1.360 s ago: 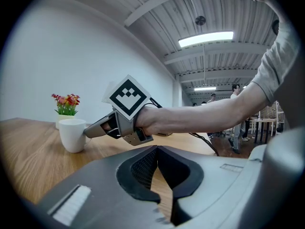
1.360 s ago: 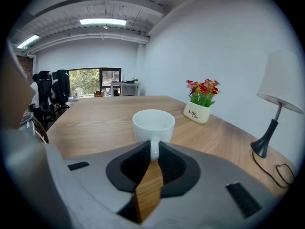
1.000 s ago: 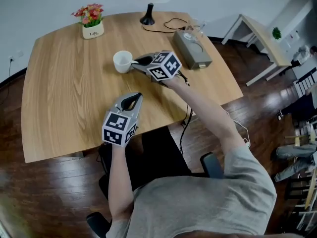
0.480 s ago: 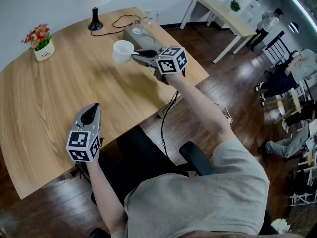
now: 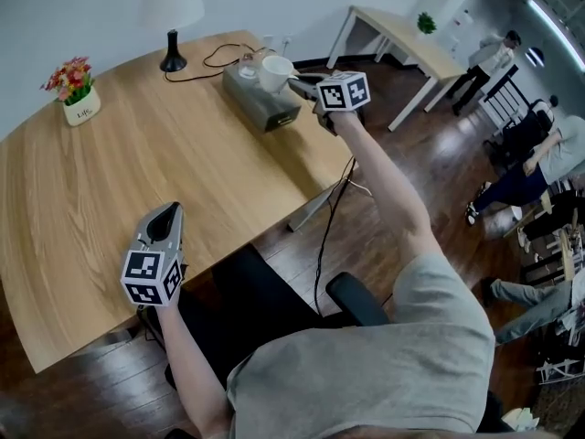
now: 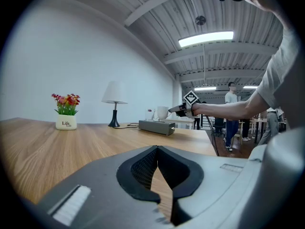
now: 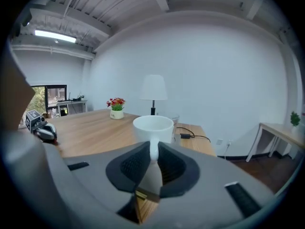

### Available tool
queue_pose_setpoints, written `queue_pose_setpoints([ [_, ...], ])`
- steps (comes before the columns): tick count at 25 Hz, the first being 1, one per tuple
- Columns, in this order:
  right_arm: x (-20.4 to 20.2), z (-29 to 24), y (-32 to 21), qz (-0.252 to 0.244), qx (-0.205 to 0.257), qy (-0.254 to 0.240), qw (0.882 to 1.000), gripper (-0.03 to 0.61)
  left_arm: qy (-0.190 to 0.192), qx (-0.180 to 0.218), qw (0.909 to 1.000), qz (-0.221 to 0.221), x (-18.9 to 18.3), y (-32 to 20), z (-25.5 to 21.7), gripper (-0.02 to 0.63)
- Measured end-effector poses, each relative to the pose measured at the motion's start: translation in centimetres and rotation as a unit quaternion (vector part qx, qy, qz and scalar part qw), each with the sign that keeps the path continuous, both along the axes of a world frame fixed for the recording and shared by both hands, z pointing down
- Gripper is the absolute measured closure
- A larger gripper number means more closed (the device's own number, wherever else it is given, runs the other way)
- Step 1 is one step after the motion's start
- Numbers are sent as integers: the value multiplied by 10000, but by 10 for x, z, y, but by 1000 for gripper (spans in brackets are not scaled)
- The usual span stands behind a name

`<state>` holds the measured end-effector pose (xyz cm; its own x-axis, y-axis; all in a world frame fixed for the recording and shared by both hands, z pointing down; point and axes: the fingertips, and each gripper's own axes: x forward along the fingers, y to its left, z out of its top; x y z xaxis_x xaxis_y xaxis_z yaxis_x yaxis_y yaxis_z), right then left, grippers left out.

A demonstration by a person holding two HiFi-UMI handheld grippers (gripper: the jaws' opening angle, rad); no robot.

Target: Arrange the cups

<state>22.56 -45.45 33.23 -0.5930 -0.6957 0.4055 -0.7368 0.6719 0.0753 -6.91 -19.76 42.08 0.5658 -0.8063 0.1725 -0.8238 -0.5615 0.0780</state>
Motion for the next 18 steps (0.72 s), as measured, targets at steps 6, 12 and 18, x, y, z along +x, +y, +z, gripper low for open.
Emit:
queue_pose_setpoints([
  [6, 1, 24, -15, 74, -195, 128, 9997, 525, 12, 6, 10000, -4, 0, 0, 1, 605],
  [12, -4, 33, -25, 54, -329, -42, 9994, 525, 14, 10, 10000, -9, -1, -1, 1, 605],
  [18, -4, 34, -16, -106, -389, -28, 9992, 525, 6, 9, 10000, 8, -1, 1, 0, 606],
])
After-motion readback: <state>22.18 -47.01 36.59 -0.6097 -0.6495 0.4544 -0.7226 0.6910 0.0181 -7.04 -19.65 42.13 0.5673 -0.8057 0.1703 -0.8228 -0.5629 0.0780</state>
